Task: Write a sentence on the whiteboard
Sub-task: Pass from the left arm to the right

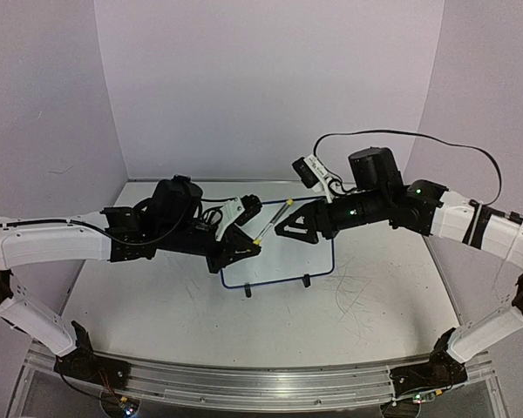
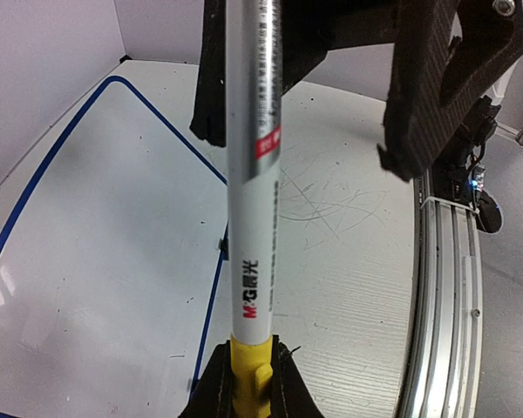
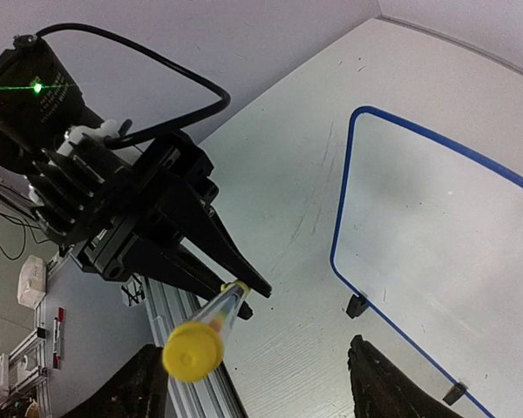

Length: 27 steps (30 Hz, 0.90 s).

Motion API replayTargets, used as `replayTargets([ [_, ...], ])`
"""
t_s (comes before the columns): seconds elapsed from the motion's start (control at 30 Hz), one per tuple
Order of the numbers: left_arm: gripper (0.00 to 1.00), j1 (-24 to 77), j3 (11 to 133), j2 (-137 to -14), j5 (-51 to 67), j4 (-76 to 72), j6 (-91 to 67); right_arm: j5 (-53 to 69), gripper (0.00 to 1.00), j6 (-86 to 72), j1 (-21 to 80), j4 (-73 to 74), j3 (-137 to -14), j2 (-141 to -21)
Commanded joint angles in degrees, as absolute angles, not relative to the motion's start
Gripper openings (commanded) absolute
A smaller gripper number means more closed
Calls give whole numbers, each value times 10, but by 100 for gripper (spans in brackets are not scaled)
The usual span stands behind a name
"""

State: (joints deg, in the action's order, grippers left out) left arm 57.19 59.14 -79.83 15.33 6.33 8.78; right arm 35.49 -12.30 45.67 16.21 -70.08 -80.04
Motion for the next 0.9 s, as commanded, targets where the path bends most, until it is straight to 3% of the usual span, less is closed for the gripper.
replayTargets([
  [0.0,0,570,630,-804,174,81,101,385,65,-127,459,137,-732,-822],
  [0.2,0,571,644,-822,183,112,106,412,59,-124,459,137,-744,-839],
  [0.5,0,571,656,-832,187,134,110,407,65,-100,460,165,-761,-841],
  [0.87,0,576,667,-838,193,153,114,453,46,-60,474,228,-799,-892],
])
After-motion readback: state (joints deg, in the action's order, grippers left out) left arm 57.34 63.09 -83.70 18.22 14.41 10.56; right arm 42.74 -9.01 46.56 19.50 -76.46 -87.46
